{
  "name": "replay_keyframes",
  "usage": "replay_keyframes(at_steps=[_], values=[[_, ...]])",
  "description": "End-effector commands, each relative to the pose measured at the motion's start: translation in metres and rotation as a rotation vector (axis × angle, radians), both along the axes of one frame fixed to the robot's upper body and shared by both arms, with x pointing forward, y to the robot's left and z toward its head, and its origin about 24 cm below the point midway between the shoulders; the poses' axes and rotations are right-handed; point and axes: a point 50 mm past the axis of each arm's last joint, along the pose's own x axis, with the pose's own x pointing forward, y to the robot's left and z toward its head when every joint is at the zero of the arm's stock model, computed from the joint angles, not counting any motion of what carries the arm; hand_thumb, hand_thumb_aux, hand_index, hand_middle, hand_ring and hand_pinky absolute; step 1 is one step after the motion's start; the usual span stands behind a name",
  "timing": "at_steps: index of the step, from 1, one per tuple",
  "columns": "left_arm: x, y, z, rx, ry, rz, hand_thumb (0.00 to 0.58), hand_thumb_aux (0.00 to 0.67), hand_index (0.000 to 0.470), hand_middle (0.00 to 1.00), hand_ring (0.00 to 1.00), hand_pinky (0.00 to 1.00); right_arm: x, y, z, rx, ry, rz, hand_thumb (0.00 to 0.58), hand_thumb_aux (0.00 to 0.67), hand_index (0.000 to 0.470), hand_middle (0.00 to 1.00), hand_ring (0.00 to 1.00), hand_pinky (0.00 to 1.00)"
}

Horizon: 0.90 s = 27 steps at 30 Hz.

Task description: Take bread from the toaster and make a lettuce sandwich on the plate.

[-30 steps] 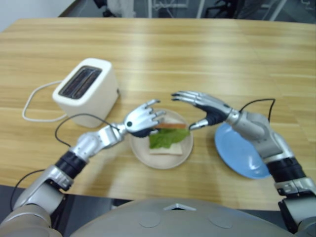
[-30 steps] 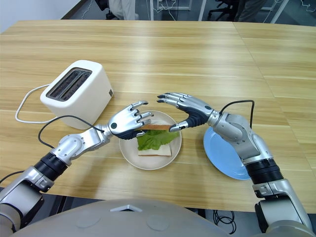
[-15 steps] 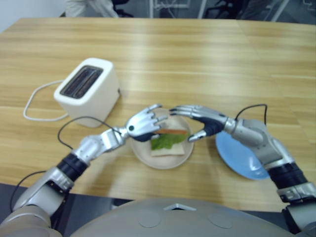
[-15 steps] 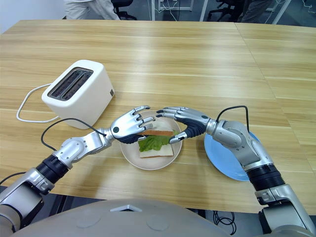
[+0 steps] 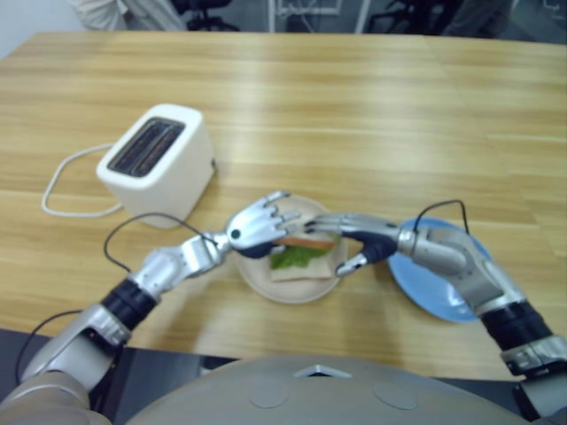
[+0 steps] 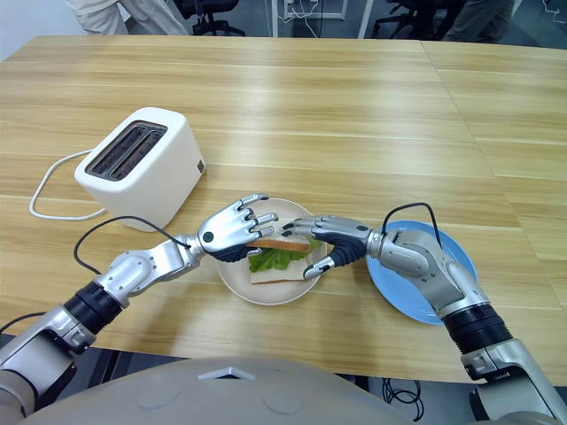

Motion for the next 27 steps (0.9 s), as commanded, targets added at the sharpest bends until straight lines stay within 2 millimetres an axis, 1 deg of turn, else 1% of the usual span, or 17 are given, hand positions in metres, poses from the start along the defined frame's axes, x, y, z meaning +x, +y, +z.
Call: replay_keyframes(at_steps=[1, 9, 10, 11, 12, 13, 14, 17, 19, 21, 22, 24, 27], values=[[-0.004, -0.001, -0.002, 0.024, -0.001, -0.012, 0.58, 0.67, 0.46, 1.0, 1.0, 1.0, -0.01, 0.001, -0.018, -0.088, 0.087, 0.043, 0.0, 0.0, 0.0, 0.0, 0.0, 0.0], [-0.008, -0.004, -0.006, 0.032, 0.002, -0.023, 0.58, 0.67, 0.46, 1.0, 1.0, 1.0, -0.017, -0.001, -0.029, -0.177, 0.142, 0.084, 0.0, 0.0, 0.0, 0.0, 0.0, 0.0], [-0.009, -0.004, -0.006, 0.034, 0.005, -0.024, 0.575, 0.607, 0.417, 1.0, 1.0, 1.0, -0.017, -0.001, -0.029, -0.185, 0.147, 0.089, 0.0, 0.0, 0.0, 0.0, 0.0, 0.0], [-0.01, -0.004, -0.007, 0.027, 0.012, -0.026, 0.48, 0.391, 0.269, 0.93, 0.93, 0.93, -0.017, -0.002, -0.03, -0.196, 0.152, 0.093, 0.023, 0.013, 0.009, 0.0, 0.0, 0.0], [-0.011, -0.004, -0.007, 0.016, 0.022, -0.024, 0.48, 0.391, 0.269, 0.93, 0.93, 0.93, -0.017, -0.002, -0.032, -0.206, 0.157, 0.095, 0.023, 0.013, 0.009, 0.0, 0.0, 0.0], [-0.012, -0.004, -0.006, -0.013, 0.067, -0.021, 0.0, 0.0, 0.0, 0.22, 0.22, 0.22, -0.017, -0.003, -0.033, -0.217, 0.163, 0.097, 0.036, 0.021, 0.014, 0.0, 0.0, 0.0], [-0.012, -0.004, -0.005, -0.034, 0.098, -0.02, 0.0, 0.0, 0.0, 0.0, 0.0, 0.0, -0.017, -0.004, -0.034, -0.224, 0.166, 0.098, 0.04, 0.024, 0.016, 0.0, 0.0, 0.0], [-0.016, -0.002, 0.002, -0.091, 0.198, -0.038, 0.0, 0.0, 0.0, 0.0, 0.0, 0.0, -0.016, -0.005, -0.036, -0.237, 0.169, 0.098, 0.053, 0.032, 0.022, 0.0, 0.0, 0.0], [-0.014, 0.003, 0.014, -0.162, 0.238, -0.032, 0.0, 0.0, 0.0, 0.0, 0.0, 0.0, -0.015, -0.005, -0.036, -0.239, 0.168, 0.099, 0.027, 0.016, 0.011, 0.0, 0.0, 0.0], [-0.011, 0.013, 0.03, -0.229, 0.254, -0.024, 0.0, 0.0, 0.0, 0.0, 0.0, 0.0, -0.015, -0.005, -0.036, -0.241, 0.167, 0.102, 0.005, 0.003, 0.002, 0.0, 0.0, 0.0], [-0.01, 0.018, 0.038, -0.259, 0.259, -0.016, 0.0, 0.0, 0.0, 0.0, 0.0, 0.0, -0.015, -0.005, -0.036, -0.242, 0.165, 0.104, 0.014, 0.008, 0.005, 0.0, 0.0, 0.0], [-0.007, 0.03, 0.052, -0.302, 0.263, 0.009, 0.0, 0.0, 0.0, 0.0, 0.0, 0.0, -0.015, -0.005, -0.035, -0.243, 0.163, 0.106, 0.0, 0.0, 0.0, 0.0, 0.0, 0.0], [-0.002, 0.048, 0.067, -0.362, 0.265, 0.055, 0.0, 0.0, 0.0, 0.0, 0.0, 0.0, -0.015, -0.005, -0.035, -0.241, 0.158, 0.106, 0.0, 0.0, 0.0, 0.0, 0.0, 0.0]])
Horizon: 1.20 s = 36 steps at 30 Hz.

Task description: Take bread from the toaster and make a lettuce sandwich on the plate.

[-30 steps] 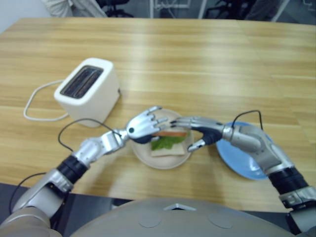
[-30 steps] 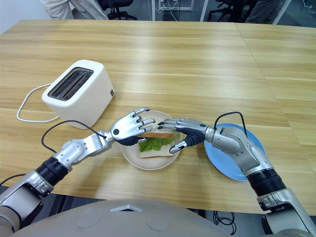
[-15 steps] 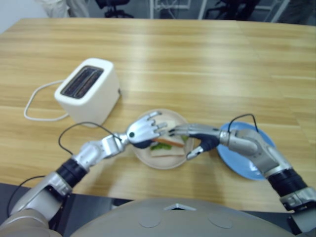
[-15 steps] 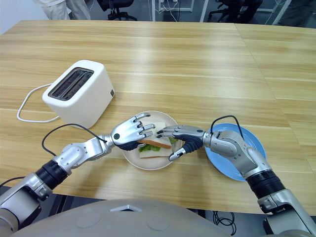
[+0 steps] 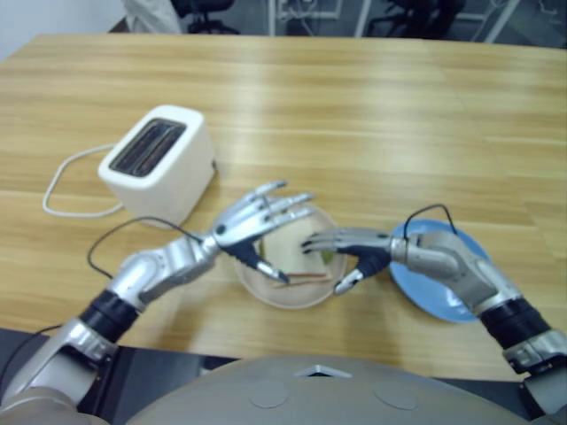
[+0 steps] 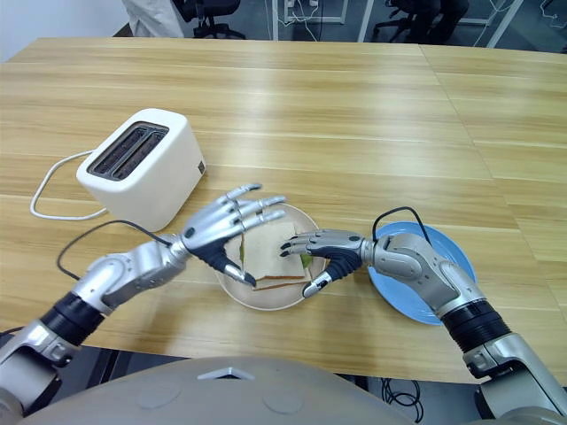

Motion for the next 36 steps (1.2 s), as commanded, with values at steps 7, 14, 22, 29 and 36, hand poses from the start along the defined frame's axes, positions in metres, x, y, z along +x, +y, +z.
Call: replay_keyframes(at_steps=[7, 14, 22, 29, 36], values=[[0.014, 0.053, 0.039, -0.195, 0.048, 0.165, 0.0, 0.0, 0.0, 0.0, 0.0, 0.0, -0.004, -0.007, -0.01, -0.044, 0.017, -0.025, 0.0, 0.0, 0.0, 0.0, 0.0, 0.0], [0.01, 0.075, 0.04, -0.285, 0.119, 0.18, 0.0, 0.0, 0.0, 0.0, 0.0, 0.0, 0.006, -0.018, 0.04, 0.323, -0.187, -0.17, 0.0, 0.0, 0.0, 0.0, 0.0, 0.0], [-0.019, 0.075, 0.038, -0.282, 0.353, -0.022, 0.577, 0.625, 0.429, 1.0, 1.0, 1.0, -0.014, -0.047, 0.07, 0.677, -0.179, -0.276, 0.0, 0.0, 0.0, 0.0, 0.0, 0.0], [-0.049, 0.086, 0.019, -0.154, 0.675, -0.15, 0.58, 0.67, 0.46, 1.0, 1.0, 1.0, -0.041, -0.054, 0.045, 0.614, 0.062, -0.267, 0.58, 0.67, 0.46, 1.0, 1.0, 1.0], [-0.069, 0.09, -0.037, 0.085, 1.053, -0.152, 0.58, 0.67, 0.46, 1.0, 1.0, 1.0, -0.071, -0.047, 0.002, 0.427, 0.348, -0.213, 0.58, 0.67, 0.46, 1.0, 1.0, 1.0]])
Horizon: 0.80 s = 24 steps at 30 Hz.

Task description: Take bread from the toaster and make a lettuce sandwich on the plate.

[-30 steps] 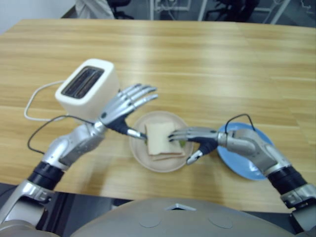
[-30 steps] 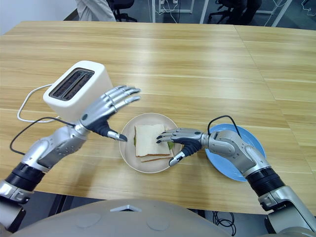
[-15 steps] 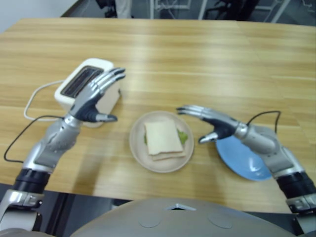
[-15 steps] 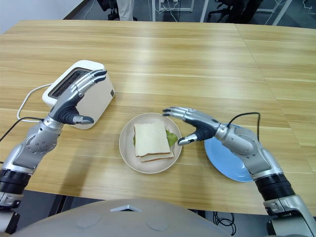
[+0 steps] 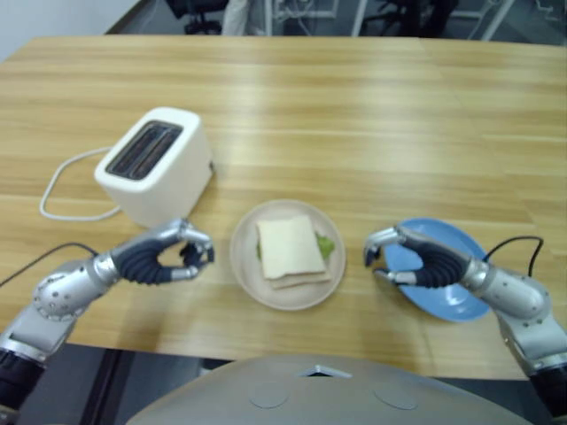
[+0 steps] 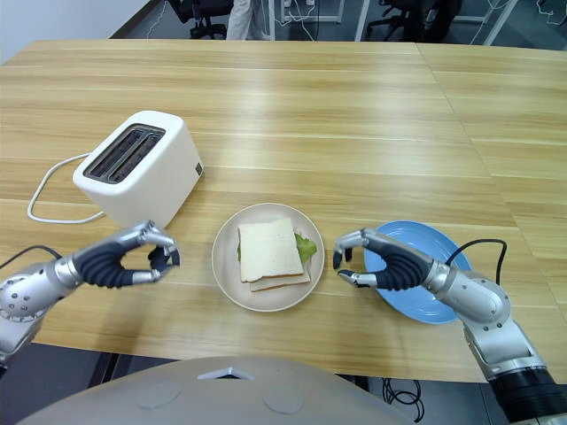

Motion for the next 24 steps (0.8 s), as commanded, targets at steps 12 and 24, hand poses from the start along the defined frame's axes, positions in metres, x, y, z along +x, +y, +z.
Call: replay_keyframes(at_steps=[12, 24], values=[[0.021, -0.036, -0.094, 0.332, 0.038, -0.058, 0.58, 0.67, 0.46, 1.0, 1.0, 1.0, -0.008, 0.036, -0.072, -0.181, 0.241, 0.161, 0.58, 0.67, 0.46, 1.0, 1.0, 1.0], [0.061, -0.051, -0.105, 0.325, -0.191, 0.078, 0.58, 0.67, 0.46, 1.0, 1.0, 1.0, 0.031, 0.049, -0.099, -0.199, 0.095, -0.089, 0.58, 0.67, 0.46, 1.0, 1.0, 1.0]])
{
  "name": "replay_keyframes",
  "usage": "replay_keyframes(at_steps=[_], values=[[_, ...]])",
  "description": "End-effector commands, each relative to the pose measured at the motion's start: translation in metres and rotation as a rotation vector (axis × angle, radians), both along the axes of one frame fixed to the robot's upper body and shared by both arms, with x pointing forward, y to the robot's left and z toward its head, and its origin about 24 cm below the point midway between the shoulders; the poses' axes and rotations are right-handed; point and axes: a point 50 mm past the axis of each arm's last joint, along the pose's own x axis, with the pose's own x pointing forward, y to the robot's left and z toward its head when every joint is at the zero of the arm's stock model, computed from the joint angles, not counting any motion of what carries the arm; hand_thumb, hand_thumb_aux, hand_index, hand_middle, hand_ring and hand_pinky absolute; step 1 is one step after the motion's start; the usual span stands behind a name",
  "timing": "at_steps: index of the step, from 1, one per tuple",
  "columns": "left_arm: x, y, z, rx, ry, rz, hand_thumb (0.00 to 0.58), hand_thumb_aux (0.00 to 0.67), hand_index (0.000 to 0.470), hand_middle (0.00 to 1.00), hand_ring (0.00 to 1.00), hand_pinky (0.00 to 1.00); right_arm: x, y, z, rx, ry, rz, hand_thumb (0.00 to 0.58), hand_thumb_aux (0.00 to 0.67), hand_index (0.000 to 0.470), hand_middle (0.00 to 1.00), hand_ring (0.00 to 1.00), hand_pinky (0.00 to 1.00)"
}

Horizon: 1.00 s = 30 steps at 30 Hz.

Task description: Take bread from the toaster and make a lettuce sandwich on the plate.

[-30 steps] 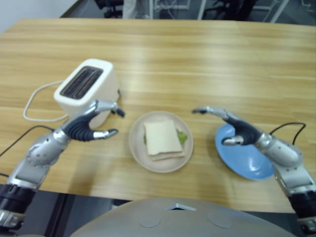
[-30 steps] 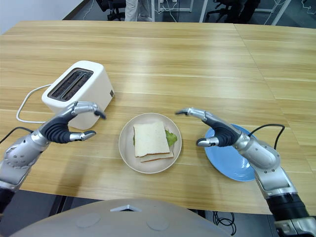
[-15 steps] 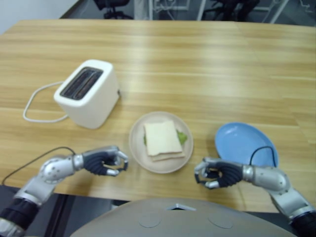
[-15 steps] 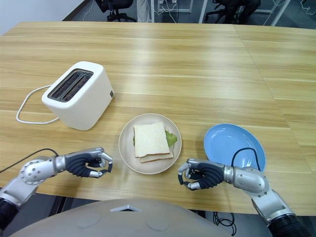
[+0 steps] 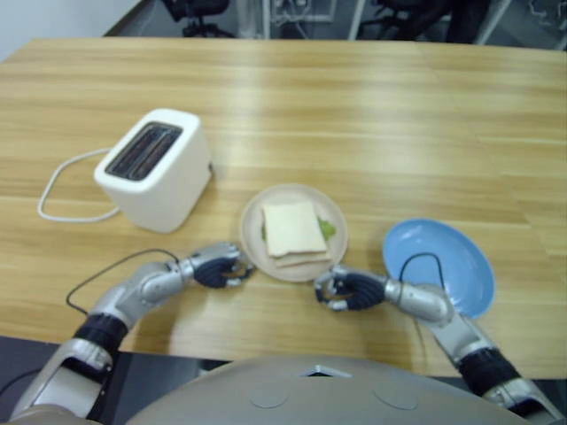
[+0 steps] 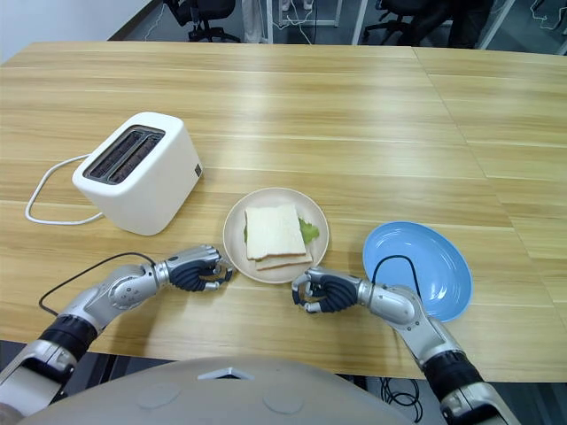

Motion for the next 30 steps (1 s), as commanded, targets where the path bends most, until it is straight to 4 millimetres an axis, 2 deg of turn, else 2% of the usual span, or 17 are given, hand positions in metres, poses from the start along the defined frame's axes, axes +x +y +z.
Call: replay_keyframes(at_steps=[1, 6, 10, 14, 15, 16, 17, 18, 19, 21, 22, 23, 30], values=[[0.004, -0.004, -0.009, 0.007, -0.013, 0.007, 0.58, 0.67, 0.46, 1.0, 1.0, 1.0, 0.006, -0.005, -0.015, -0.051, 0.006, -0.09, 0.58, 0.67, 0.46, 1.0, 1.0, 1.0], [0.014, -0.008, -0.005, -0.037, -0.076, 0.016, 0.58, 0.67, 0.46, 1.0, 1.0, 1.0, 0.022, -0.005, -0.019, -0.042, -0.044, -0.191, 0.58, 0.67, 0.46, 1.0, 1.0, 1.0], [0.027, -0.01, 0.003, -0.07, -0.129, 0.032, 0.58, 0.67, 0.46, 1.0, 1.0, 1.0, 0.022, 0.0, -0.018, -0.003, -0.059, -0.192, 0.58, 0.67, 0.46, 1.0, 1.0, 1.0], [0.033, -0.014, 0.018, -0.176, -0.182, 0.032, 0.58, 0.67, 0.46, 1.0, 1.0, 1.0, 0.029, -0.004, 0.001, 0.094, -0.134, -0.241, 0.58, 0.67, 0.46, 1.0, 1.0, 1.0], [0.034, -0.014, 0.024, -0.216, -0.201, 0.038, 0.58, 0.67, 0.46, 1.0, 1.0, 1.0, 0.034, -0.007, 0.009, 0.13, -0.171, -0.271, 0.555, 0.531, 0.364, 0.96, 0.96, 0.96], [0.035, -0.013, 0.032, -0.267, -0.236, 0.051, 0.579, 0.649, 0.446, 0.89, 0.89, 0.89, 0.039, -0.01, 0.02, 0.179, -0.211, -0.306, 0.0, 0.0, 0.0, 0.0, 0.0, 0.0], [0.037, -0.012, 0.04, -0.32, -0.268, 0.068, 0.579, 0.649, 0.446, 0.89, 0.89, 0.89, 0.043, -0.013, 0.03, 0.226, -0.251, -0.338, 0.0, 0.0, 0.0, 0.0, 0.0, 0.0], [0.038, -0.011, 0.05, -0.388, -0.303, 0.089, 0.509, 0.436, 0.299, 0.45, 0.45, 0.45, 0.048, -0.015, 0.042, 0.281, -0.298, -0.369, 0.0, 0.0, 0.0, 0.0, 0.0, 0.0], [0.039, -0.01, 0.061, -0.445, -0.343, 0.107, 0.058, 0.034, 0.023, 0.0, 0.0, 0.0, 0.051, -0.016, 0.054, 0.337, -0.34, -0.393, 0.0, 0.0, 0.0, 0.0, 0.0, 0.0], [0.038, -0.007, 0.08, -0.542, -0.416, 0.135, 0.058, 0.034, 0.023, 0.0, 0.0, 0.0, 0.054, -0.014, 0.074, 0.435, -0.41, -0.409, 0.0, 0.0, 0.0, 0.0, 0.0, 0.0], [0.036, -0.007, 0.091, -0.602, -0.454, 0.145, 0.0, 0.0, 0.0, 0.0, 0.0, 0.0, 0.055, -0.011, 0.088, 0.508, -0.462, -0.416, 0.0, 0.0, 0.0, 0.0, 0.0, 0.0], [0.034, -0.007, 0.107, -0.683, -0.508, 0.157, 0.0, 0.0, 0.0, 0.0, 0.0, 0.0, 0.056, -0.009, 0.101, 0.57, -0.514, -0.424, 0.0, 0.0, 0.0, 0.0, 0.0, 0.0], [0.023, -0.008, 0.183, -1.09, -0.776, 0.243, 0.0, 0.0, 0.0, 0.0, 0.0, 0.0, 0.054, 0.002, 0.158, 0.86, -0.787, -0.472, 0.0, 0.0, 0.0, 0.0, 0.0, 0.0]])
